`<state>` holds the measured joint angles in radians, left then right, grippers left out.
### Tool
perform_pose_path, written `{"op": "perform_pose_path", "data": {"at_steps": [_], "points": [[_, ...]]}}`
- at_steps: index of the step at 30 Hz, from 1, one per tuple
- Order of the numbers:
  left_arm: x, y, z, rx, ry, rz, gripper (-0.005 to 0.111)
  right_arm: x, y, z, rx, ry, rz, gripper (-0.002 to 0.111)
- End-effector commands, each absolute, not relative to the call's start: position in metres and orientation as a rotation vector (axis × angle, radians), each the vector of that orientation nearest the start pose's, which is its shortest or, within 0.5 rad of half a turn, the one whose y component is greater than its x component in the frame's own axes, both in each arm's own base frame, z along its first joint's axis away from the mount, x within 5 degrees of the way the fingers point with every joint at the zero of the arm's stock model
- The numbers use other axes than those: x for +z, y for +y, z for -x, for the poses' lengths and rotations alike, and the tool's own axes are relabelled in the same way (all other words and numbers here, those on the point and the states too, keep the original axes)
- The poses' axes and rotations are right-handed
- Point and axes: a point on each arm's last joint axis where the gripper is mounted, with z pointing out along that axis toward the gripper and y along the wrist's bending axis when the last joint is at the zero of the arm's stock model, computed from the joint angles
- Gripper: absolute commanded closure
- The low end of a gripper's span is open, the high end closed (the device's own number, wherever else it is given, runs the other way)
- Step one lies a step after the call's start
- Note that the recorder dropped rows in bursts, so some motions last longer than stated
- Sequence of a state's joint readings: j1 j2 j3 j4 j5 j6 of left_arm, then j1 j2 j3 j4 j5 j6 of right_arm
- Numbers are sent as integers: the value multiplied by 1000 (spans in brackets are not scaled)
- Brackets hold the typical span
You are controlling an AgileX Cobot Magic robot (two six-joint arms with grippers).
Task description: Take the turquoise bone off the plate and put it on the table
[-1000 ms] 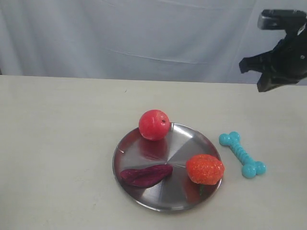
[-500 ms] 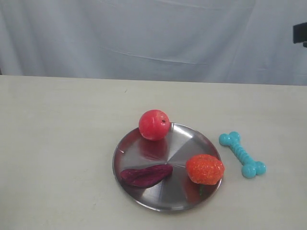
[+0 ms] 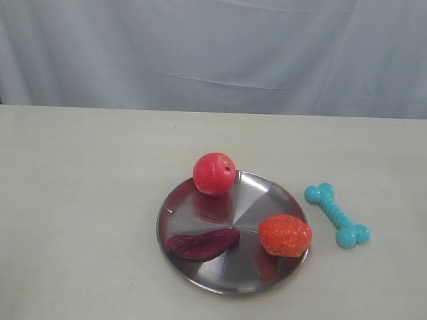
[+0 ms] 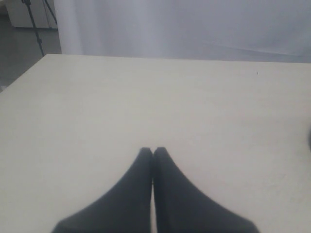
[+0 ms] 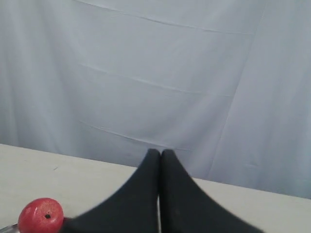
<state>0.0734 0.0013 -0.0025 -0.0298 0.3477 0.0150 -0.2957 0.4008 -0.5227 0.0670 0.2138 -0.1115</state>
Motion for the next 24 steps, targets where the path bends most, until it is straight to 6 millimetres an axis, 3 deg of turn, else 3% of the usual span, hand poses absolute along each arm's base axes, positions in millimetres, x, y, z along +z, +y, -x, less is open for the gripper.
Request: {"op": "perform_pose_path", "data": {"at_steps": [1,3,9,24], "points": [[182,3,-53,30,1824,82,107,331,-16,-58,-252,1541,-179,109],[182,3,-53,30,1824,82,107,325,-10,-44,-221,1559,-181,109],[182,3,-53,30,1824,82,107,315,-2,-30,-148,1618,-179,109],[182,3,-53,30,1824,82,107,315,0,-24,-147,1601,-177,109]]}}
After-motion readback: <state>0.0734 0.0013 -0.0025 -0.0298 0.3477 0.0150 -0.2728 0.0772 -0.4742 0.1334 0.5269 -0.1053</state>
